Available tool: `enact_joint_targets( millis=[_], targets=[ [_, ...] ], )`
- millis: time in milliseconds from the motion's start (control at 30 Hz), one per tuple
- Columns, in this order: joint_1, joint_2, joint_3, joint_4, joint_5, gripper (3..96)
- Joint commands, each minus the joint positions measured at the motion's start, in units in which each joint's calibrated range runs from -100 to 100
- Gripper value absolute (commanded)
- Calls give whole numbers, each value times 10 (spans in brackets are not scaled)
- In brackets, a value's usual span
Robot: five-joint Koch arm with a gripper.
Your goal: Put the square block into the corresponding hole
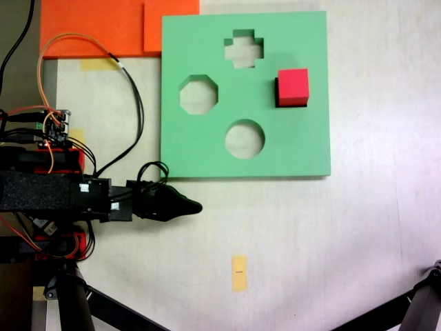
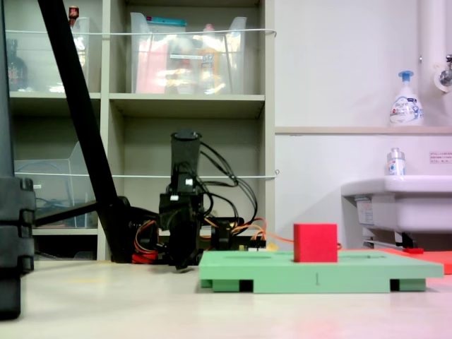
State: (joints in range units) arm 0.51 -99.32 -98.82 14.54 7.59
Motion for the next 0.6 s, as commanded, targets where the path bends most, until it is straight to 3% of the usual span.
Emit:
enact_joint_targets(
  millis=[33,600],
  targets=[
    [1,-7,-12,-77,-5,489],
    [2,-7,-12,-137,-3,489]
  ],
)
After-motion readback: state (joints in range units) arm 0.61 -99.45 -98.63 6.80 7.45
